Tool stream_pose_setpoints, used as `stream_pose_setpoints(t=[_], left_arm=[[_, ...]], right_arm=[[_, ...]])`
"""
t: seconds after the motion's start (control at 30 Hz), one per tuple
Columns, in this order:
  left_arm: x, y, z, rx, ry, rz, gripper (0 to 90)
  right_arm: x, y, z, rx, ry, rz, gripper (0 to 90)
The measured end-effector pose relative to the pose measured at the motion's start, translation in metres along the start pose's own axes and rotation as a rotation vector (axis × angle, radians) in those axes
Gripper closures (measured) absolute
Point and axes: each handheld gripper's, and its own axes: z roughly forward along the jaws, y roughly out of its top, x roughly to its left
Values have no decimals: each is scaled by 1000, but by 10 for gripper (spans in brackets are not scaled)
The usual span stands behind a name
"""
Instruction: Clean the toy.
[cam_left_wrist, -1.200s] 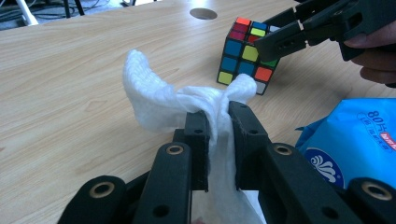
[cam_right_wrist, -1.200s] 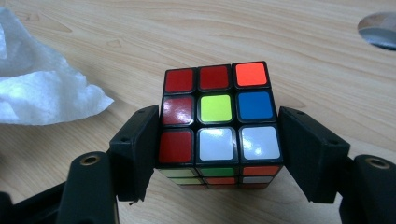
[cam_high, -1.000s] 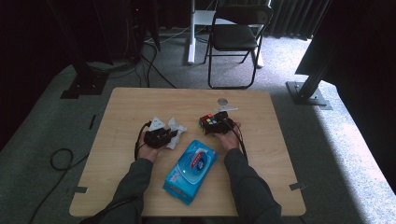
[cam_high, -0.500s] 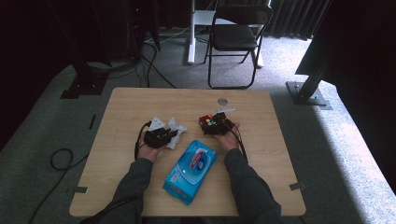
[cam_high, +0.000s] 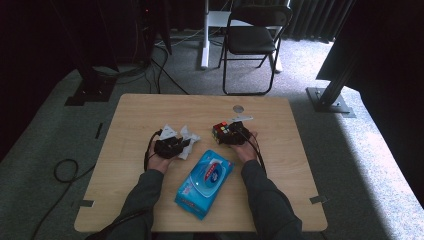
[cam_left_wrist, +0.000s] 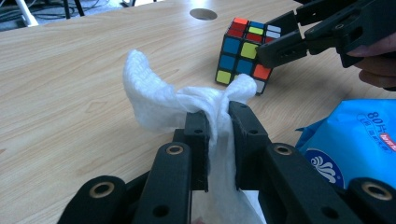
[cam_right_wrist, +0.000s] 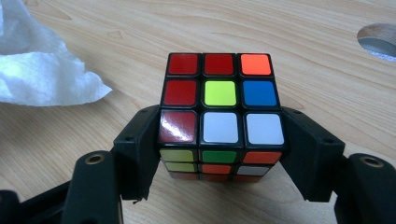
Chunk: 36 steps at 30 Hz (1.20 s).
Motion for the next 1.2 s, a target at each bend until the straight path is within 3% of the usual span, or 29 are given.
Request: stream_pose_setpoints(t=[1.2], left_arm=[[-13,15,-3,-27,-17,43,827]], right_arm=[[20,9,-13,-18,101,-63,342]])
